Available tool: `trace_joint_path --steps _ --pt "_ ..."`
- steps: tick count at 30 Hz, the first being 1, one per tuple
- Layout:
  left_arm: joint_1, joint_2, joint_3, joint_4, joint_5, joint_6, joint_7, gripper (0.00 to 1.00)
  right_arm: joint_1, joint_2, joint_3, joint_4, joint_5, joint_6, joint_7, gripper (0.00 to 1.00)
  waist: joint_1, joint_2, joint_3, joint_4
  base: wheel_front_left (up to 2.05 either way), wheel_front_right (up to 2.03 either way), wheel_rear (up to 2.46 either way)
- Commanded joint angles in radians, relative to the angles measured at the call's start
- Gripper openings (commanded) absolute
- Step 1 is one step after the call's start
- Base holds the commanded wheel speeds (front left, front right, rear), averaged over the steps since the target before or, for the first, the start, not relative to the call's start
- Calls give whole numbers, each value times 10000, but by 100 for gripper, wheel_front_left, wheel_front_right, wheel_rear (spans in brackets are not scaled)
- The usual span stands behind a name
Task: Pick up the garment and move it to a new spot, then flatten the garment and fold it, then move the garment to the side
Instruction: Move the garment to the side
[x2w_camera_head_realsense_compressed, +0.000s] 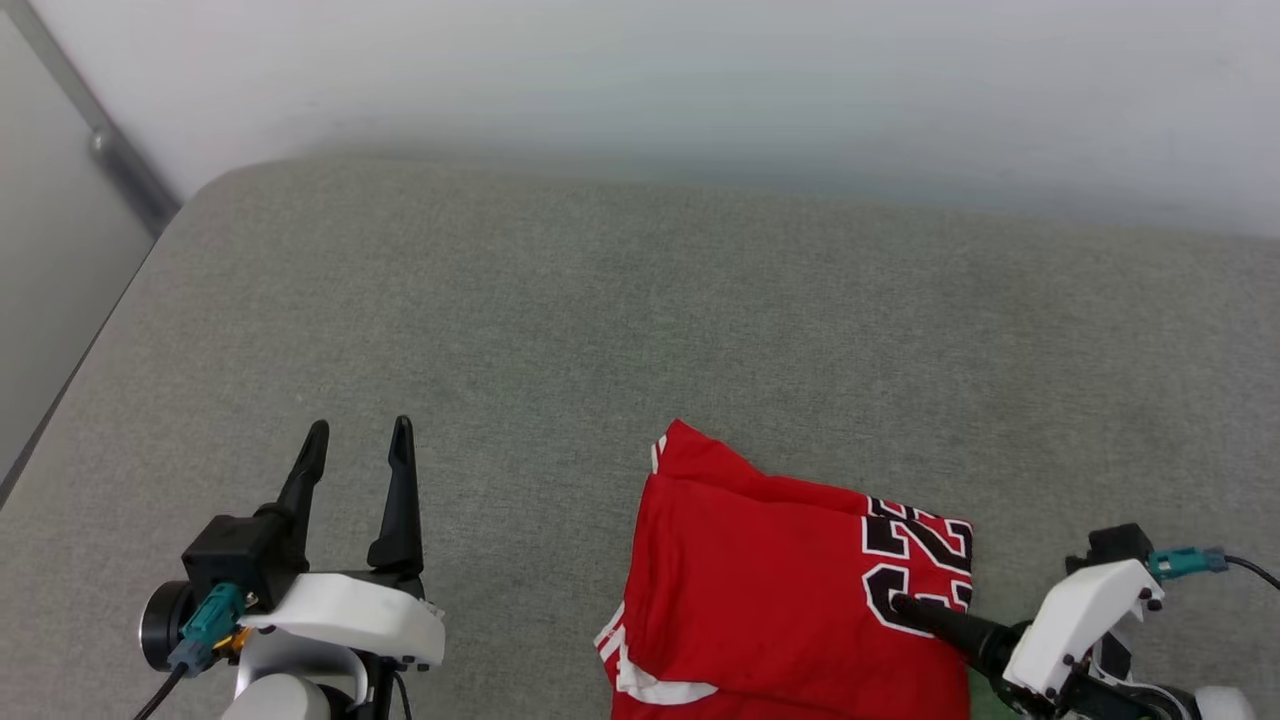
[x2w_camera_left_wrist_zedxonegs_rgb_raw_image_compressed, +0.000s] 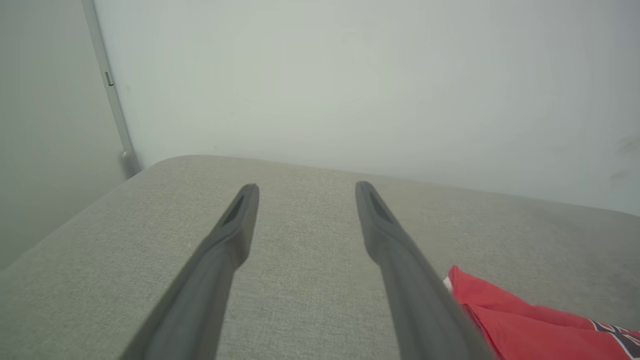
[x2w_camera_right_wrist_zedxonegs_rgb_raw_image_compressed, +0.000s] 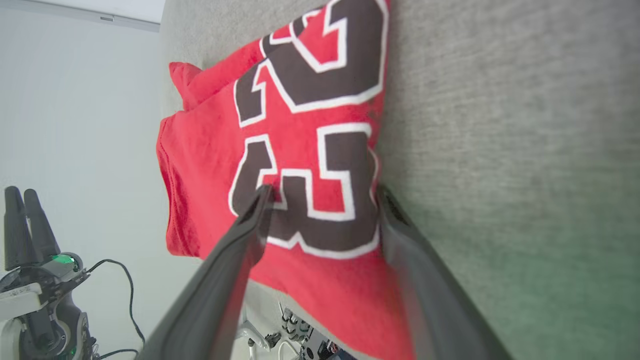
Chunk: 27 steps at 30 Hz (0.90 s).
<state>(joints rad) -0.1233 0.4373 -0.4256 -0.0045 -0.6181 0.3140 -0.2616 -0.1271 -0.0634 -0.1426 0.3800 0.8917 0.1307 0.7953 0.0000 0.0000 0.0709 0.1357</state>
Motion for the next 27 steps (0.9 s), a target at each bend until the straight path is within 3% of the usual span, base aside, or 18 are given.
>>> trace_joint_path --steps 1,2,3,4,9,14,22,26,27 --pt "-163 -67 24 71 93 -88 -42 100 -245 55 279 248 131 -2 -52 100 0 0 263 274 0 0 0" --pt "-206 -112 26 104 104 -132 -42 100 -336 36 423 340 169 -2 -93 91 0 0 300 327 0 0 0" --pt "-244 -142 41 141 135 -159 -42 100 -400 -5 521 423 213 -2 -158 15 0 0 318 362 0 0 0" --pt "-255 -169 56 168 161 -198 -42 100 -436 -88 623 481 216 -2 -200 0 0 0 322 388 0 0 0" --pt "-4 -251 144 275 222 -213 -41 100 -504 -640 1181 377 63 -2 -773 0 0 0 121 272 0 0 0" --pt "247 -116 124 284 310 -217 -19 100 -521 -1277 1765 224 -793 -2 -1505 0 0 0 -286 -360 0 0 0" --pt "411 -36 -78 -65 402 -262 65 100 -986 -2124 2356 166 -3079 -2 -1893 0 0 0 -366 -2311 0 0 0" --pt "281 -98 -110 -383 452 -233 60 100 -1564 -2202 2414 229 -3394 -2 -1859 0 0 0 78 -3509 0 0 0" --pt "281 -98 -110 -383 452 -233 60 100 -1564 -2202 2414 229 -3394 -2 -1859 0 0 0 78 -3509 0 0 0"
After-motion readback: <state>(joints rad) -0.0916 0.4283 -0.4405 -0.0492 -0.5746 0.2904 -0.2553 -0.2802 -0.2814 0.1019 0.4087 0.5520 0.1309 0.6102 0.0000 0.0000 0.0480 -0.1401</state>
